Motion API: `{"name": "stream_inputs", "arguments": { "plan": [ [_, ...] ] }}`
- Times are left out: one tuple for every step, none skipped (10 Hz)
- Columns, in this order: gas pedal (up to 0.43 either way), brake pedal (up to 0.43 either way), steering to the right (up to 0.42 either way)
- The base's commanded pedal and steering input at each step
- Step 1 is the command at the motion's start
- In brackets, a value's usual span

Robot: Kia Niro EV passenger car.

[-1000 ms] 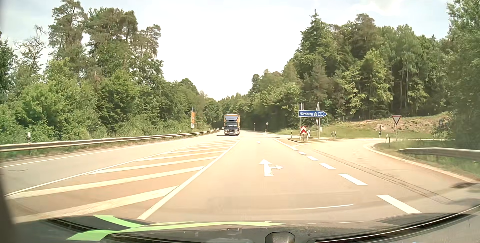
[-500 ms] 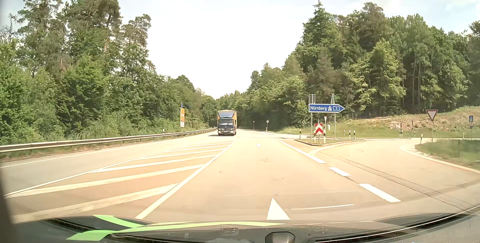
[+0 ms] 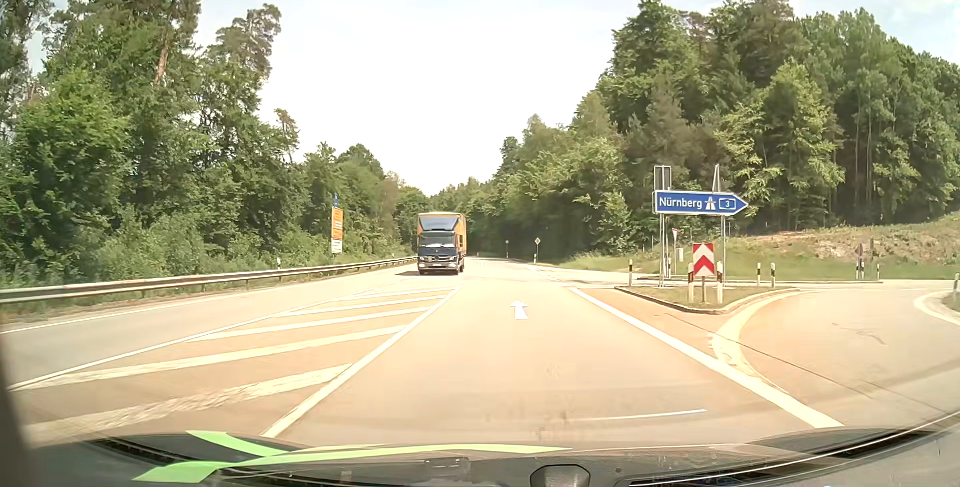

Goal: Follow the waypoints while adhering to traffic rules and regulations

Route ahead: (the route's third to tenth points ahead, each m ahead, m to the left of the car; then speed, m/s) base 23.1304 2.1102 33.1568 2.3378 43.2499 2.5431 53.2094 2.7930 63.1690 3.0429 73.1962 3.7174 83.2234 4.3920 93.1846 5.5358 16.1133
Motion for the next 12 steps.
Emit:
{"name": "stream_inputs", "arguments": {
  "plan": [
    [0.268, 0.000, -0.003],
    [0.268, 0.000, -0.003],
    [0.268, 0.000, -0.004],
    [0.268, 0.000, -0.004],
    [0.280, 0.000, -0.004],
    [0.280, 0.000, -0.005],
    [0.280, 0.000, -0.005],
    [0.280, 0.000, -0.005],
    [0.280, 0.000, -0.005],
    [0.280, 0.000, -0.005],
    [0.280, 0.000, -0.005],
    [0.280, 0.000, -0.005]
  ]
}}
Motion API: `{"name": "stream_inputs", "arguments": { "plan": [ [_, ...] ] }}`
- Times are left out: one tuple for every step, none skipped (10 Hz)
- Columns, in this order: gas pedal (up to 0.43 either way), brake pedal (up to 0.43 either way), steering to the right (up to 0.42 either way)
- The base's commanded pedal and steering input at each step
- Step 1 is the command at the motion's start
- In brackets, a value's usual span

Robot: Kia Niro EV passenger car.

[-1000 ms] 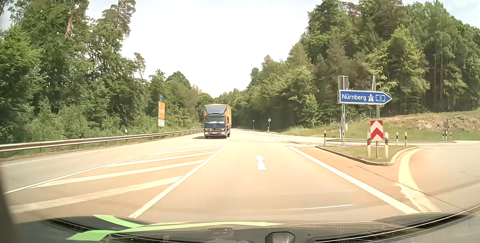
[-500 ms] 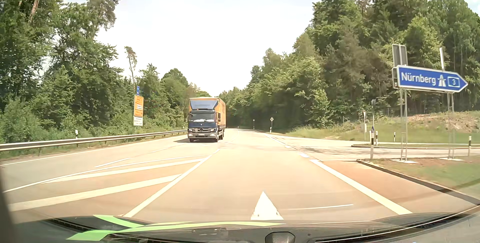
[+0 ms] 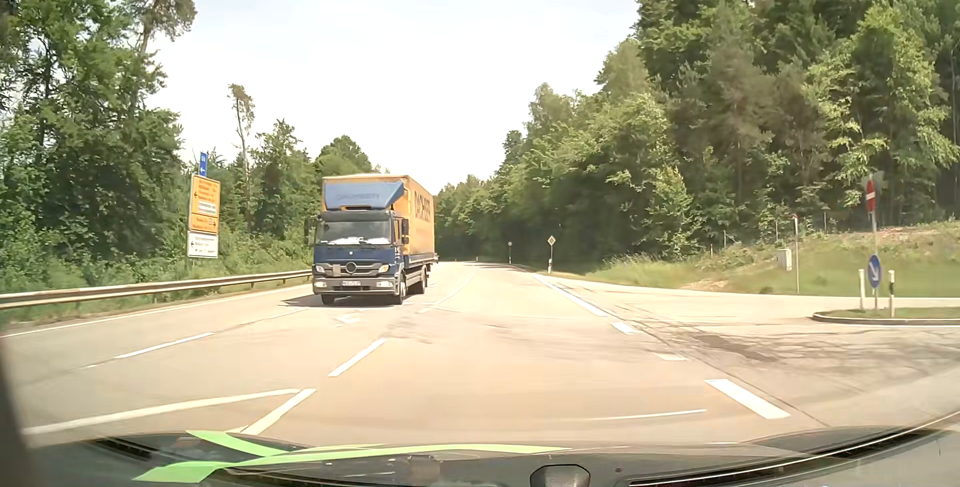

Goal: Follow the waypoints while adhering to traffic rules and regulations

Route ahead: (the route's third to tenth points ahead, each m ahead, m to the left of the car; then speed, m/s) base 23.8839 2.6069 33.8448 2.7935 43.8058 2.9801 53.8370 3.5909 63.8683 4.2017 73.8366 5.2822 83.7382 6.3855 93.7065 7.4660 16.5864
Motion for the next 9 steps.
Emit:
{"name": "stream_inputs", "arguments": {
  "plan": [
    [0.280, 0.000, -0.005],
    [0.280, 0.000, -0.005],
    [0.280, 0.000, -0.005],
    [0.280, 0.000, -0.006],
    [0.280, 0.000, -0.006],
    [0.280, 0.000, -0.006],
    [0.280, 0.000, -0.007],
    [0.280, 0.000, -0.007],
    [0.287, 0.000, -0.008]
  ]
}}
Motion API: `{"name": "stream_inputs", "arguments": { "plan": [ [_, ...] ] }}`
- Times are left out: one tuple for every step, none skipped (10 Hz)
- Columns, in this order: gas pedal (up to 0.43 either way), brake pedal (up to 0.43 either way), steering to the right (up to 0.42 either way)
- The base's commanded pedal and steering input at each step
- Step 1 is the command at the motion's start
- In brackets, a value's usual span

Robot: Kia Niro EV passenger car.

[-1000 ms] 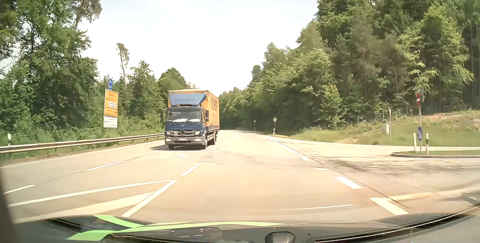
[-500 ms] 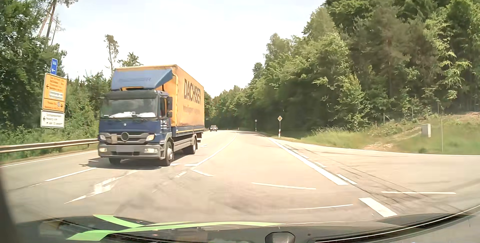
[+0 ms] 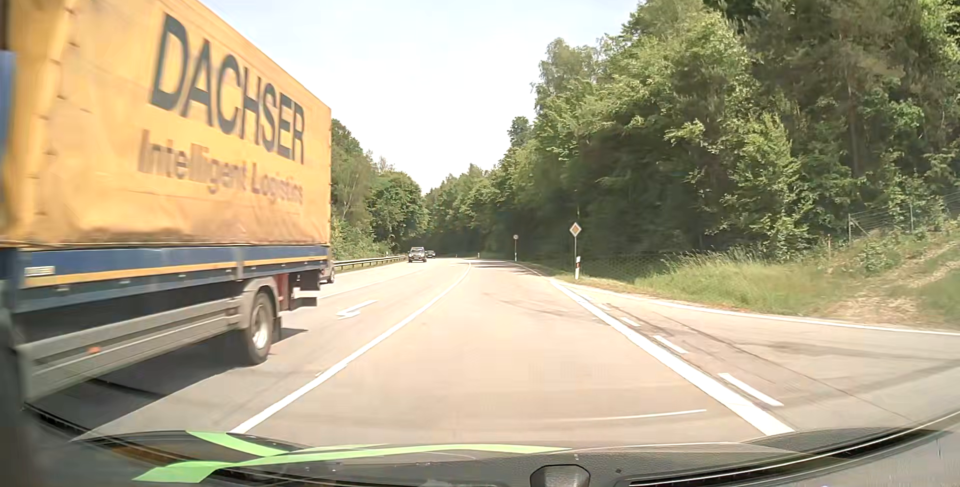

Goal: Follow the waypoints while adhering to traffic rules and regulations

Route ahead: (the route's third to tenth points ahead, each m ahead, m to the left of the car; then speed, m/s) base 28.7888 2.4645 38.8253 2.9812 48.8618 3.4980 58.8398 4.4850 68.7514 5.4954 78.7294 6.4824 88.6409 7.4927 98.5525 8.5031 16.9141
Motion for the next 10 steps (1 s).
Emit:
{"name": "stream_inputs", "arguments": {
  "plan": [
    [0.287, 0.000, -0.010],
    [0.287, 0.000, -0.012],
    [0.287, 0.000, -0.012],
    [0.287, 0.000, -0.012],
    [0.287, 0.000, -0.012],
    [0.287, 0.000, -0.013],
    [0.287, 0.000, -0.013],
    [0.287, 0.000, -0.013],
    [0.287, 0.000, -0.014],
    [0.287, 0.000, -0.013]
  ]
}}
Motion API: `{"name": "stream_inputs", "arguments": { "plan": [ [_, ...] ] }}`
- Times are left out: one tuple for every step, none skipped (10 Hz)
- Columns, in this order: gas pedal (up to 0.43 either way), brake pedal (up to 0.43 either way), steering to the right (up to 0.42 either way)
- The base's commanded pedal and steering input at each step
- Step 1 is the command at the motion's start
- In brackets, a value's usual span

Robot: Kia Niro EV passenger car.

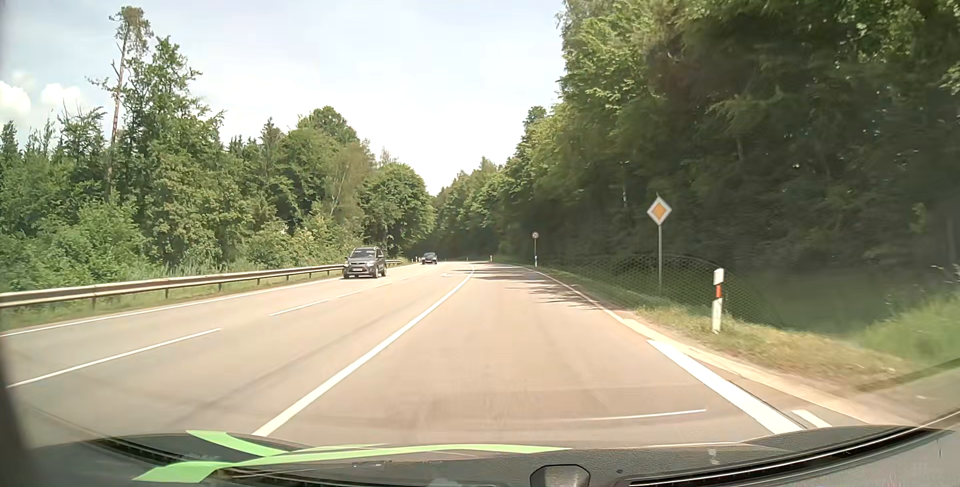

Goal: Follow the waypoints while adhering to traffic rules and regulations

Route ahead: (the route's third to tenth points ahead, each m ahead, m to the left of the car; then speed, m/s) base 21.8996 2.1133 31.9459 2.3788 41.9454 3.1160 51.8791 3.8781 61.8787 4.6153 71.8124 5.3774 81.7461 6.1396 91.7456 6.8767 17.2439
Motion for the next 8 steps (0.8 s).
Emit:
{"name": "stream_inputs", "arguments": {
  "plan": [
    [0.287, 0.000, -0.013],
    [0.287, 0.000, -0.011],
    [0.287, 0.000, -0.009],
    [0.287, 0.000, -0.009],
    [0.287, 0.000, -0.009],
    [0.287, 0.000, -0.009],
    [0.287, 0.000, -0.009],
    [0.287, 0.000, -0.009]
  ]
}}
